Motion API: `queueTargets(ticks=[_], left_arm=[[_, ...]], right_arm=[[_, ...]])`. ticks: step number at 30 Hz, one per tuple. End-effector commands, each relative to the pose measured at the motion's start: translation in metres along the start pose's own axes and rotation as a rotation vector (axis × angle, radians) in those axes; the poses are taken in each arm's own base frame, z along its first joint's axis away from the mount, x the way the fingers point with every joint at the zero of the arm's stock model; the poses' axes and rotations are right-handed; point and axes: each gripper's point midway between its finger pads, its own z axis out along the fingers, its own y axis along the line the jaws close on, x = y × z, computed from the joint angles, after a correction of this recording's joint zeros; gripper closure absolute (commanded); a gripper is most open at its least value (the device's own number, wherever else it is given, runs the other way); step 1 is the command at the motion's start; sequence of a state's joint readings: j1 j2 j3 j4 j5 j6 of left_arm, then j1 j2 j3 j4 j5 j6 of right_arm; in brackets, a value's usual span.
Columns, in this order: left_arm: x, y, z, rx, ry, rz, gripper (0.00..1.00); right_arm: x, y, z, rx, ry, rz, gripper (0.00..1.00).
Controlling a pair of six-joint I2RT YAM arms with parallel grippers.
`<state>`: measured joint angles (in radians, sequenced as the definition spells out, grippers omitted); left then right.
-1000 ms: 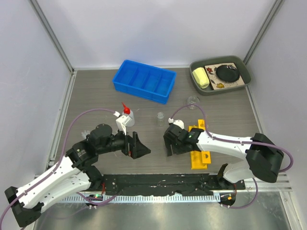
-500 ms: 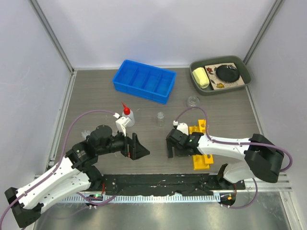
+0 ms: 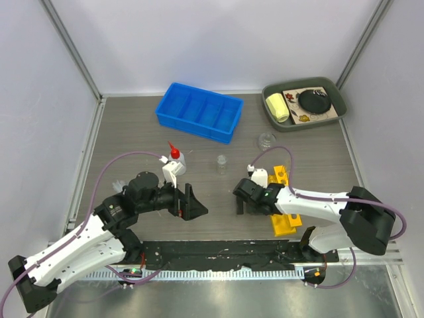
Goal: Organize the chemistry lab equipment
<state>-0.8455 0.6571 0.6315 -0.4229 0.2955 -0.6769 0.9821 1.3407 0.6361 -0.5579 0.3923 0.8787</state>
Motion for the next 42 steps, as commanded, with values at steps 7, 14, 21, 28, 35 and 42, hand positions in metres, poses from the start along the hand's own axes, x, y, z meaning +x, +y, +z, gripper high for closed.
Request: queueTargets(ticks=[7, 14, 21, 28, 35, 42], left_arm=[[-0.007, -0.005, -0.002, 0.017, -0.027, 0.01, 0.0], [-0.007, -0.005, -0.002, 0.018, -0.028, 0.014, 0.0], [-0.008, -0.006, -0.003, 0.025, -0.036, 0.017, 0.0], [-0.009, -0.009, -0.005, 0.04, -0.048, 0.02, 0.0], [-0.011, -0.012, -0.011, 0.049, -0.063, 0.027, 0.0], [-0.011, -0.014, -0.013, 0.061, -0.069, 0.031, 0.0]], right_arm=[[0.004, -0.039, 0.027, 0.161, 0.09, 0.073, 0.05], [-0.003, -0.042, 0.028, 0.17, 0.089, 0.11, 0.05], [-0.017, -0.064, 0.013, 0.217, 0.056, 0.135, 0.04], [-0.034, -0.087, 0.0, 0.248, 0.042, 0.19, 0.04], [-0.04, -0.118, 0.007, 0.307, 0.085, 0.308, 0.04], [-0.054, -0.141, 0.015, 0.375, 0.096, 0.37, 0.04]])
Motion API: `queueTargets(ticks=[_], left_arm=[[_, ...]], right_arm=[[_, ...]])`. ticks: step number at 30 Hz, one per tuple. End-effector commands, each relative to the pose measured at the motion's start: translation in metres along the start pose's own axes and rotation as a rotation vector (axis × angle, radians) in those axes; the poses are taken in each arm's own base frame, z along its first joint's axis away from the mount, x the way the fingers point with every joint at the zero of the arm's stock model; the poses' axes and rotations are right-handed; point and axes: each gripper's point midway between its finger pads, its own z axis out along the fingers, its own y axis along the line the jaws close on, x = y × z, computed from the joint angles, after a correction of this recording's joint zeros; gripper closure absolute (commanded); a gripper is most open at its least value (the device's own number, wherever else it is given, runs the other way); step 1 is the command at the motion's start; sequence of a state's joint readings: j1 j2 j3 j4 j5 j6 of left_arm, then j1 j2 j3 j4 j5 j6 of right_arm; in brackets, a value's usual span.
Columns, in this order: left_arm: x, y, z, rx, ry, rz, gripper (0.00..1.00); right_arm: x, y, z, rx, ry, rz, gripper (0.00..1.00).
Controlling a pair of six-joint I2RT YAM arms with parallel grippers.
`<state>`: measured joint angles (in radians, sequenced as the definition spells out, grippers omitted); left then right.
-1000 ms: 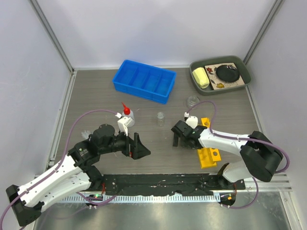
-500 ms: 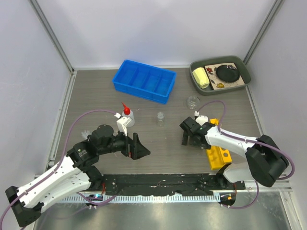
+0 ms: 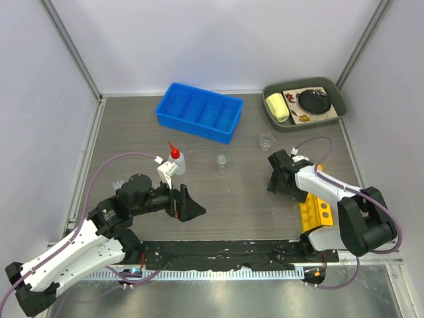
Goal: Organize the chemistry lab equipment
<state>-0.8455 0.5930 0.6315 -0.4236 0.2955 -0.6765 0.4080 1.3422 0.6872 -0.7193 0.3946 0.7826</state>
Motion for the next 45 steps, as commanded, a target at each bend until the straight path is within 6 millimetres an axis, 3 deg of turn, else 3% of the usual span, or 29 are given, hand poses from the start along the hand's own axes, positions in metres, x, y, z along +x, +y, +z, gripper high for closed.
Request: queueTargets(ticks=[1, 8, 17, 23, 26, 30, 34, 38, 40, 41, 43, 44, 45], left_arm=[[-0.005, -0.006, -0.001, 0.027, -0.021, 0.012, 0.0], [-0.005, -0.006, -0.002, 0.03, -0.024, 0.012, 0.0], [-0.005, -0.006, -0.002, 0.028, -0.022, 0.011, 0.0], [-0.004, -0.004, -0.002, 0.018, -0.018, 0.008, 0.0], [-0.005, -0.003, -0.001, 0.005, -0.008, 0.006, 0.0], [-0.013, 0.003, -0.002, -0.07, -0.004, 0.002, 0.0], [-0.03, 0.004, -0.003, -0.144, -0.001, -0.002, 0.0], [-0.063, -0.006, -0.009, -0.191, -0.057, 0.032, 0.0], [-0.068, -0.001, -0.006, -0.247, -0.022, 0.045, 0.0], [-0.083, -0.008, -0.008, -0.256, -0.047, 0.057, 0.0], [-0.086, 0.002, -0.002, -0.33, 0.006, 0.071, 0.0], [-0.103, -0.004, -0.005, -0.341, -0.022, 0.082, 0.0], [-0.107, 0.001, -0.005, -0.365, -0.01, 0.093, 0.0]], right_arm=[[-0.019, -0.01, 0.006, 0.054, -0.007, 0.014, 0.04], [-0.047, -0.026, 0.025, 0.088, 0.013, 0.093, 0.04], [-0.063, -0.044, 0.046, 0.157, 0.019, 0.132, 0.04], [-0.07, -0.038, 0.041, 0.126, 0.005, 0.133, 0.04], [-0.079, -0.026, 0.021, 0.087, -0.039, 0.091, 0.04], [-0.101, -0.003, -0.021, 0.037, -0.147, 0.045, 0.04], [-0.123, 0.038, -0.069, -0.061, -0.237, -0.022, 0.04], [-0.142, 0.065, -0.11, -0.103, -0.315, -0.08, 0.04], [-0.16, 0.081, -0.136, -0.17, -0.357, -0.082, 0.04], [-0.161, 0.093, -0.138, -0.195, -0.344, -0.103, 0.04], [-0.178, 0.112, -0.16, -0.261, -0.372, -0.106, 0.04], [-0.178, 0.125, -0.157, -0.285, -0.348, -0.124, 0.04], [-0.181, 0.134, -0.161, -0.308, -0.347, -0.134, 0.04]])
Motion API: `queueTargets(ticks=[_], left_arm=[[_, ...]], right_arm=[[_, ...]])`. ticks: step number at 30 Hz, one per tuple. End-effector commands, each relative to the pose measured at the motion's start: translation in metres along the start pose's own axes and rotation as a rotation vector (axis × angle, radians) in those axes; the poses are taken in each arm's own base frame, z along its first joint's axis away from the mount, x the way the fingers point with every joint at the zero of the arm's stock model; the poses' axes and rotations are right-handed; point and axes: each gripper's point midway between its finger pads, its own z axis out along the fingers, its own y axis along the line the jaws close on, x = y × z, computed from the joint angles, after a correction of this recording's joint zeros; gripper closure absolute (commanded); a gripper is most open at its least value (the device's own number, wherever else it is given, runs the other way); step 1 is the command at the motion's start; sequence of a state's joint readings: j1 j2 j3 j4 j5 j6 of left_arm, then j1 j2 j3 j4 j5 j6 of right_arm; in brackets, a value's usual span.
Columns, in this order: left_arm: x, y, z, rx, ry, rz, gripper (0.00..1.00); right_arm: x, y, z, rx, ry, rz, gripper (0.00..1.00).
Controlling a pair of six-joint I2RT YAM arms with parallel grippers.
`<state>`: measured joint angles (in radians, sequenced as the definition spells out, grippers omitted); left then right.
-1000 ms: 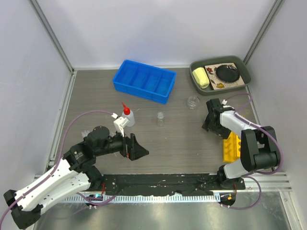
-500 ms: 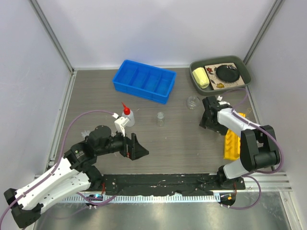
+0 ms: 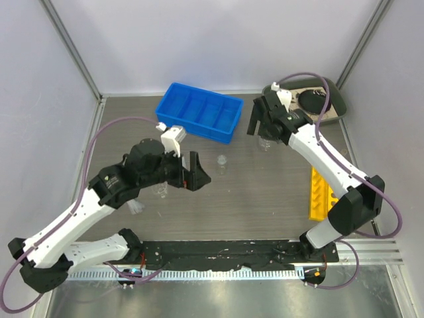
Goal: Organize the chemistry lab equipment
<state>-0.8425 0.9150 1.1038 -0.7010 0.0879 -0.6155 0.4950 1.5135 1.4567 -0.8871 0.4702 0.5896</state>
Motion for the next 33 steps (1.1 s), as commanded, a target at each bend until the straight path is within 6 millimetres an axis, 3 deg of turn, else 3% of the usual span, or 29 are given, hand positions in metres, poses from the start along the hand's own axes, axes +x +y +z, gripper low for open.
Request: queueTargets(ticks=[1, 3, 4, 5, 7, 8, 10, 12, 13, 15, 16, 18, 20, 22, 23, 27, 33], left_arm=[[-0.035, 0.012, 0.004, -0.13, 0.002, 0.066, 0.0], [-0.05, 0.022, 0.006, -0.174, -0.006, 0.055, 0.0], [-0.066, 0.022, 0.003, -0.181, -0.035, 0.066, 0.0], [-0.073, 0.031, 0.012, -0.212, -0.021, 0.056, 0.0], [-0.099, 0.042, 0.009, -0.219, -0.052, 0.016, 0.0], [-0.103, 0.052, 0.02, -0.235, -0.03, -0.002, 0.0], [-0.123, 0.067, 0.021, -0.251, -0.051, -0.034, 0.0], [-0.132, 0.09, 0.03, -0.286, -0.039, -0.081, 0.0], [-0.137, 0.092, 0.031, -0.275, -0.04, -0.094, 0.0], [-0.144, 0.11, 0.038, -0.299, -0.047, -0.129, 0.0], [-0.145, 0.115, 0.04, -0.302, -0.046, -0.139, 0.0], [-0.149, 0.128, 0.044, -0.318, -0.056, -0.169, 0.0], [-0.142, 0.138, 0.054, -0.322, -0.024, -0.206, 0.0], [-0.134, 0.149, 0.06, -0.348, 0.007, -0.221, 0.0], [-0.13, 0.153, 0.061, -0.364, 0.015, -0.227, 0.0], [-0.117, 0.167, 0.061, -0.398, 0.024, -0.247, 0.0], [-0.099, 0.186, 0.052, -0.432, 0.03, -0.315, 0.01]], right_arm=[[-0.034, 0.04, -0.006, -0.108, -0.026, -0.029, 0.04], [-0.035, 0.06, 0.005, -0.151, 0.002, -0.036, 0.04], [-0.047, 0.071, 0.003, -0.185, -0.021, -0.022, 0.04], [-0.05, 0.078, 0.008, -0.198, -0.018, -0.023, 0.04], [-0.057, 0.101, 0.02, -0.241, -0.01, -0.02, 0.04], [-0.059, 0.109, 0.024, -0.257, -0.008, -0.026, 0.04], [-0.061, 0.131, 0.039, -0.285, 0.004, -0.033, 0.04], [-0.067, 0.146, 0.047, -0.314, -0.01, -0.039, 0.04], [-0.064, 0.155, 0.06, -0.317, -0.008, -0.042, 0.04], [-0.069, 0.167, 0.068, -0.335, -0.026, -0.037, 0.05], [-0.065, 0.174, 0.082, -0.339, -0.019, -0.036, 0.05], [-0.072, 0.186, 0.086, -0.366, -0.035, -0.022, 0.05], [-0.066, 0.198, 0.102, -0.379, -0.024, -0.023, 0.05], [-0.073, 0.209, 0.106, -0.404, -0.042, -0.008, 0.06], [-0.064, 0.215, 0.117, -0.41, -0.021, -0.013, 0.06], [-0.069, 0.241, 0.127, -0.457, -0.043, -0.008, 0.08], [-0.053, 0.253, 0.16, -0.437, -0.015, -0.012, 0.12]])
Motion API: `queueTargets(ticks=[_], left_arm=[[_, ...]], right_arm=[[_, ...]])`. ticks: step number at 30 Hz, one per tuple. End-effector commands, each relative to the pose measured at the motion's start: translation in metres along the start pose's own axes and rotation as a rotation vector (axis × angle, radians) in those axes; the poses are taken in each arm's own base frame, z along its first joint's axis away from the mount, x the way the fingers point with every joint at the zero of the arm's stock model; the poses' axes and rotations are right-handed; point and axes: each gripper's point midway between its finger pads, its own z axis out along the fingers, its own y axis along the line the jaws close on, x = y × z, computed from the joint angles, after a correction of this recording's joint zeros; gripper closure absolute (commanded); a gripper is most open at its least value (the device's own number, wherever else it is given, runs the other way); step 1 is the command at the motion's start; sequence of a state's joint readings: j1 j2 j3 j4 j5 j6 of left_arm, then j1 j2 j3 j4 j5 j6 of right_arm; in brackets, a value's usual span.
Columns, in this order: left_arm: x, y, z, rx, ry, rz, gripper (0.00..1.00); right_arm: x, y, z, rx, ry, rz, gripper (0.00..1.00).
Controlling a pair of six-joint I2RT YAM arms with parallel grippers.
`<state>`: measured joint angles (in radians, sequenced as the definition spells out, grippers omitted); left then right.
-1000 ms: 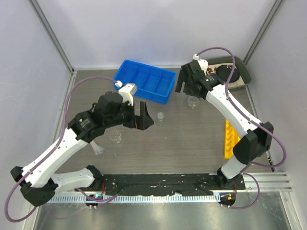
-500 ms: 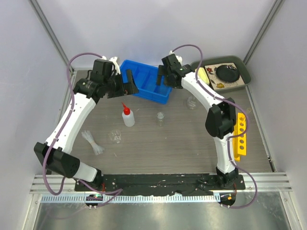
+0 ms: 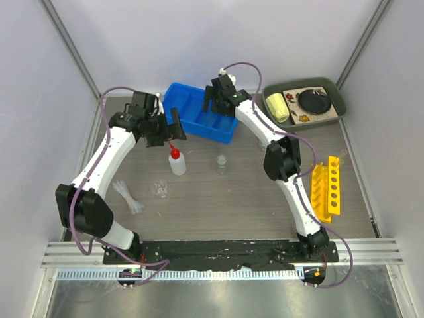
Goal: Organize the chemistry lab equipment
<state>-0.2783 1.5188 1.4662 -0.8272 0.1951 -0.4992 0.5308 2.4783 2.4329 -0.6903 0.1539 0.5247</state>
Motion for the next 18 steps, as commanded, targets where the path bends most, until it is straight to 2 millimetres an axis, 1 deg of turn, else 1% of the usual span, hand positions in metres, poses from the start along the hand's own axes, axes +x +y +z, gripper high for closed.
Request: queueTargets(ticks=[1, 3, 4, 6, 8, 9, 11, 12, 14, 15, 17, 18], left_arm=[[-0.009, 0.009, -0.015, 0.006, -0.063, -0.044, 0.01], [-0.01, 0.019, -0.017, -0.007, -0.064, -0.071, 0.01], [-0.01, 0.022, -0.017, -0.011, -0.063, -0.077, 0.01], [-0.012, 0.029, -0.018, -0.022, -0.065, -0.094, 0.01], [-0.015, 0.035, -0.02, -0.028, -0.07, -0.103, 0.01], [-0.015, 0.036, -0.021, -0.028, -0.069, -0.105, 0.0], [-0.016, 0.04, -0.023, -0.032, -0.072, -0.112, 0.01], [-0.015, 0.042, -0.023, -0.034, -0.069, -0.114, 0.01], [-0.015, 0.043, -0.027, -0.032, -0.076, -0.117, 0.01], [-0.013, 0.043, -0.028, -0.032, -0.075, -0.115, 0.01], [-0.009, 0.044, -0.03, -0.026, -0.064, -0.118, 0.01], [-0.008, 0.043, -0.031, -0.024, -0.064, -0.117, 0.0]], right_arm=[[-0.006, 0.016, 0.008, -0.041, -0.03, 0.014, 0.16], [0.002, 0.017, 0.015, -0.044, -0.018, 0.021, 0.19], [0.007, 0.015, 0.022, -0.041, -0.007, 0.025, 0.23], [0.012, 0.015, 0.026, -0.041, 0.001, 0.026, 0.26], [0.021, 0.017, 0.031, -0.041, 0.017, 0.019, 0.34], [0.023, 0.016, 0.032, -0.039, 0.021, 0.017, 0.41], [0.029, 0.017, 0.034, -0.037, 0.03, 0.008, 0.49], [0.03, 0.016, 0.034, -0.033, 0.032, 0.003, 0.57], [0.034, 0.017, 0.034, -0.031, 0.041, -0.007, 0.68], [0.037, 0.017, 0.033, -0.028, 0.048, -0.02, 0.78], [0.041, 0.016, 0.032, -0.022, 0.058, -0.033, 0.89], [0.044, 0.015, 0.031, -0.016, 0.064, -0.04, 0.99]])
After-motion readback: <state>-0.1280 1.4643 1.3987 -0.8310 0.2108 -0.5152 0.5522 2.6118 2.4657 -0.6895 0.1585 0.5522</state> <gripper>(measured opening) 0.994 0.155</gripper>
